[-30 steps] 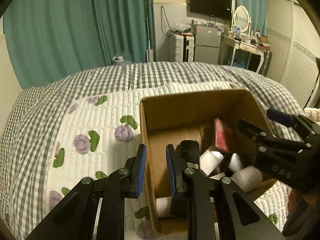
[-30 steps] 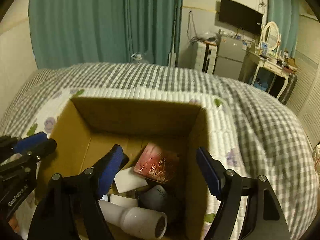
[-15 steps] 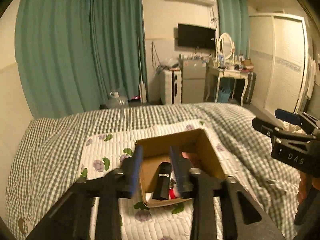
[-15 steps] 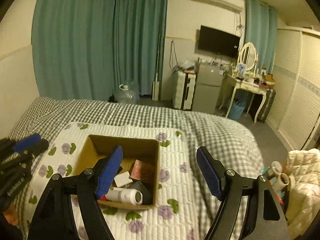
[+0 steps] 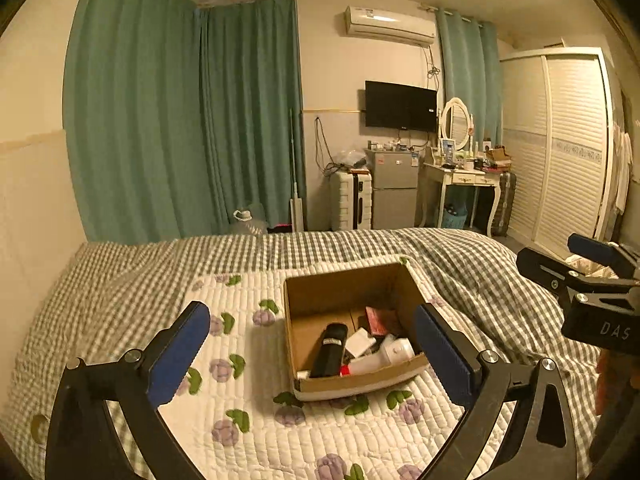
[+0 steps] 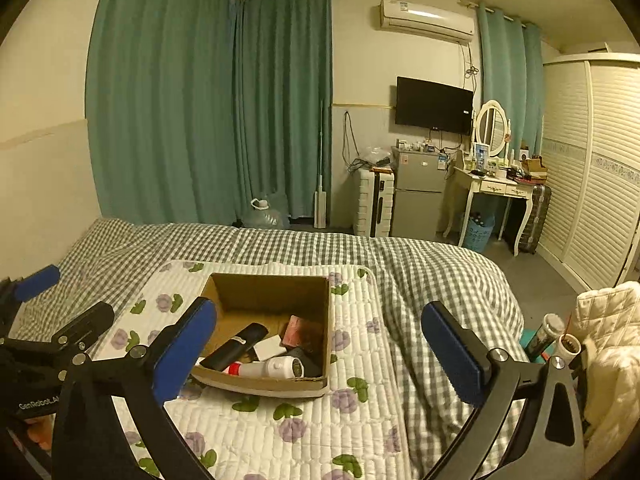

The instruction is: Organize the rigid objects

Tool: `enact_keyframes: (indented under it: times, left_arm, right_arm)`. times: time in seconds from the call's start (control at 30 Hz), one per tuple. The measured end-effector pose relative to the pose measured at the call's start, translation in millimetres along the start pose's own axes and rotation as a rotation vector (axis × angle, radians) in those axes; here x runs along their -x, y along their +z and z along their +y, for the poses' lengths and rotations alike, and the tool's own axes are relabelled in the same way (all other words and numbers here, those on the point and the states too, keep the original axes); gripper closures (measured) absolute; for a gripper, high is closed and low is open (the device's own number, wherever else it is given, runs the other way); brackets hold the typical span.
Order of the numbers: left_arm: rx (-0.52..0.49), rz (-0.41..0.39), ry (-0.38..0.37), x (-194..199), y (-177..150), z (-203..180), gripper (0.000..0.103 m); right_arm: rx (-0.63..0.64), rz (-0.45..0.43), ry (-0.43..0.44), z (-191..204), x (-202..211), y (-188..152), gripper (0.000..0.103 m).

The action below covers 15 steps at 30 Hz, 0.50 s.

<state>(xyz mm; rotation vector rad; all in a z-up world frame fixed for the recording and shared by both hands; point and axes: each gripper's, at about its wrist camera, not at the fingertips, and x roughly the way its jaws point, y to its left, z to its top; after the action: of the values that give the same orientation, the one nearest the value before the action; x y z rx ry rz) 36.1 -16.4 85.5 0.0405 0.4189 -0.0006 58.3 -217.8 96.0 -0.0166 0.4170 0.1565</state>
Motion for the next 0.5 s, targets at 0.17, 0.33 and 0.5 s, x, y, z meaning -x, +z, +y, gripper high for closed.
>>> enact_keyframes:
  times: [0.17,0.33,0.5]
  left_arm:
    - [0.030,-0.015,0.045,-8,-29,5,0.000]
    - [0.051,-0.018,0.090,-12,-42,12,0.000]
    - [0.058,-0.009,0.086,-16,-52,16,0.000]
  right_arm:
    - [0.024,-0.042,-0.011,4,-10,-38,0.000]
    - [0.038,-0.051,-0.006,2,-21,-68,0.000]
    - [0.035,-0.018,0.004,2,-32,-80,0.000]
